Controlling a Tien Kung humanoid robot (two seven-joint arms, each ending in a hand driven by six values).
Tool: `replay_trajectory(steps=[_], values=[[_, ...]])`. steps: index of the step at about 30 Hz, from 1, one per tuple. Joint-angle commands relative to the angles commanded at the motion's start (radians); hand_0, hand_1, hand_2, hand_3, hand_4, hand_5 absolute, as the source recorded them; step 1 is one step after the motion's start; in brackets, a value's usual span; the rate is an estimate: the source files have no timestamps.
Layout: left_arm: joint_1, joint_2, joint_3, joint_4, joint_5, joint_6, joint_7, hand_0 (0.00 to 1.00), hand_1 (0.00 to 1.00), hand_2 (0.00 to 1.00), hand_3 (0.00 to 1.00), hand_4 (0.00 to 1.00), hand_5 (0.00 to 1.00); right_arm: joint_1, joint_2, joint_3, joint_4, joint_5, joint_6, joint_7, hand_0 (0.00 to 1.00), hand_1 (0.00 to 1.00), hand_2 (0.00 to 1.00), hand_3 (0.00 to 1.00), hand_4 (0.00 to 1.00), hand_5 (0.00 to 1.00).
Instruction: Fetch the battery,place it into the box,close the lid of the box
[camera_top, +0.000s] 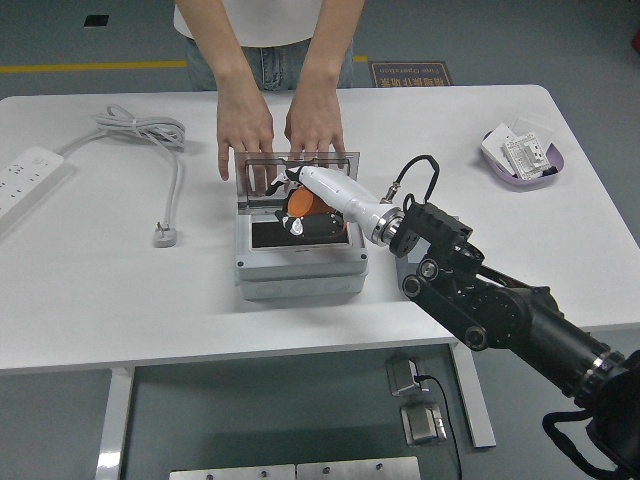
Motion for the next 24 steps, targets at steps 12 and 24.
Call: replay_trajectory(steps=[12,24], values=[[0.000,-0.001,-0.004,0.000,0.005,-0.001,0.002,0.599,0.629,0.623,0.650,0.719,0.245,-0.005,0.000,0.014,0.007,0.006,-0.003,-0.007,0.446,0.478,0.575,0.718,0.980,0.488],[0.004,-0.003,-0.002,0.000,0.001,0.000,0.001,0.599,0.629,0.621,0.650,0.719,0.244,-0.012,-0.027,0.057,0.087,0.023,0.018,-0.033,0.447,0.468,0.573,0.706,0.982,0.495]])
